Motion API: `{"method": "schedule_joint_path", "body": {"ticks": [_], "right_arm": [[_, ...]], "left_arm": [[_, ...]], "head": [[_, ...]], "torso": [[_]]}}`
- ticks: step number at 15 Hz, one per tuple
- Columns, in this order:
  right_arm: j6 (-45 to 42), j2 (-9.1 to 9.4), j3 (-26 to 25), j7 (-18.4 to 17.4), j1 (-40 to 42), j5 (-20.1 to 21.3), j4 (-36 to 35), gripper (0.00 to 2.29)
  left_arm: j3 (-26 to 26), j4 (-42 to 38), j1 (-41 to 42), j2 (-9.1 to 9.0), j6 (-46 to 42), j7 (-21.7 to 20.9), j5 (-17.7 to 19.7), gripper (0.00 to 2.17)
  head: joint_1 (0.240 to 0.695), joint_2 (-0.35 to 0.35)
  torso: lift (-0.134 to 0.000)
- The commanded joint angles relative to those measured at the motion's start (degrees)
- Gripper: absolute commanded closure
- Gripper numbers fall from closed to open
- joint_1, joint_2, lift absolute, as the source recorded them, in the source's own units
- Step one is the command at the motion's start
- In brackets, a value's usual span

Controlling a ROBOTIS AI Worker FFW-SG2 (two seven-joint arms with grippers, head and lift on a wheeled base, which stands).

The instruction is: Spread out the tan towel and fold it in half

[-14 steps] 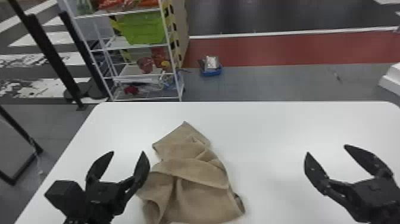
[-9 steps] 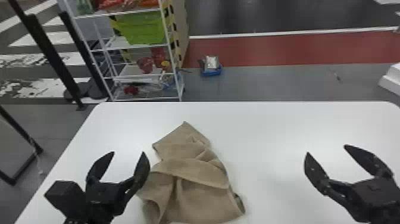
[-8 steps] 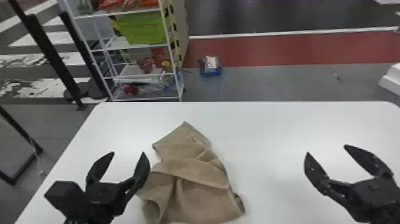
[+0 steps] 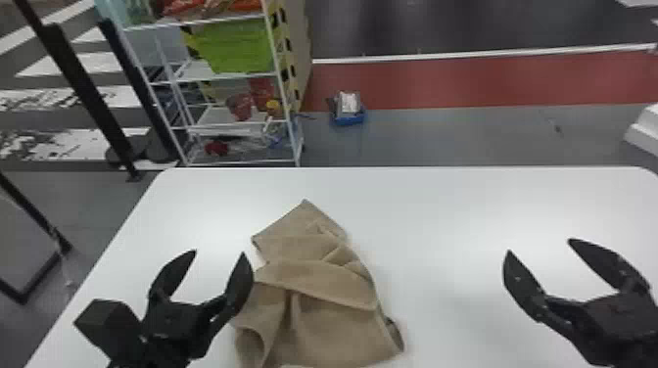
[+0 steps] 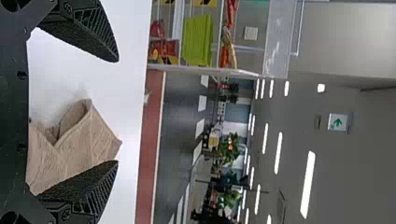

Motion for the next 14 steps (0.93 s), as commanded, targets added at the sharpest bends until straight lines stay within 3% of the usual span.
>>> {"method": "schedule_joint_path", "body": {"ticks": [1, 3, 7, 10, 12, 14], "right_arm": [[-0.03, 0.05, -1.12, 0.82, -0.05, 0.28, -0.22, 0.03], [1.9, 0.05, -3.22, 0.91, -0.41, 0.37, -0.22, 0.04], [5.42, 0.05, -8.67, 1.96, -1.46, -0.34, -0.14, 0.05], [7.35, 0.05, -11.93, 3.19, -2.16, -2.36, 0.39, 0.05], [8.4, 0.05, -13.42, 3.55, -2.52, -3.85, 0.39, 0.05], [9.28, 0.05, -14.47, 3.81, -2.6, -5.08, 0.39, 0.04]], "left_arm": [[-0.04, -1.42, 0.34, -0.15, 2.17, -4.37, -0.22, 0.11], [-1.53, -1.77, 0.52, -0.15, 1.47, -4.9, -1.27, 0.11], [-7.86, -1.86, 1.22, -0.15, -5.38, -1.3, -8.66, 0.12], [-11.11, -2.47, 1.22, -0.15, -3.45, -2.35, -18.06, 0.14], [-12.34, -2.47, 0.87, -0.15, -2.75, -4.46, -20.96, 0.15], [-14.01, -4.05, 0.78, -0.15, 0.77, -5.78, -27.64, 0.22]], "head": [[0.695, 0.152], [0.695, 0.109], [0.695, 0.013], [0.695, -0.066], [0.695, -0.143], [0.695, -0.181]], "torso": [[-0.124], [-0.124], [-0.124], [-0.124], [-0.124], [-0.124]]}}
